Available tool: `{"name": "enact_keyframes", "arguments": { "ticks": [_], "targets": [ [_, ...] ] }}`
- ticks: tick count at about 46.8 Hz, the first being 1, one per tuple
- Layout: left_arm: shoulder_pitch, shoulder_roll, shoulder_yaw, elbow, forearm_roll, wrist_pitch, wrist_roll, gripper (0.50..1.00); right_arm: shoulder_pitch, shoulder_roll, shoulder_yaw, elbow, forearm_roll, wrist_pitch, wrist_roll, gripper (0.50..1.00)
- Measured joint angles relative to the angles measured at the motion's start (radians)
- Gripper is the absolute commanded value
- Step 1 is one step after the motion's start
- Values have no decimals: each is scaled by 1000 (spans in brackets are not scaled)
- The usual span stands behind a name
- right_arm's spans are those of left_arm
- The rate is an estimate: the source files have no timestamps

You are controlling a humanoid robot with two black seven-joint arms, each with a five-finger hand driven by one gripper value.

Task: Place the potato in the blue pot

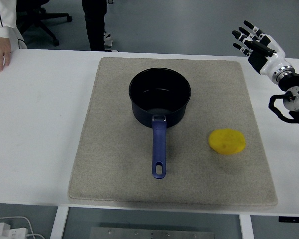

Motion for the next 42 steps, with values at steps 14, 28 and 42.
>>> {"name": "enact_keyframes", "arguments": {
  "ticks": [14,28,42],
  "targets": [
    [0,0,-1,1,0,1,0,996,3,-3,0,0,0,1,-1,932],
    [0,0,-1,11,0,1,0,996,-2,4,-2,-2,0,5,-1,934],
    [0,0,-1,12,0,1,0,996,0,-7,-2,-2,0,12,-4,934]
  ]
}}
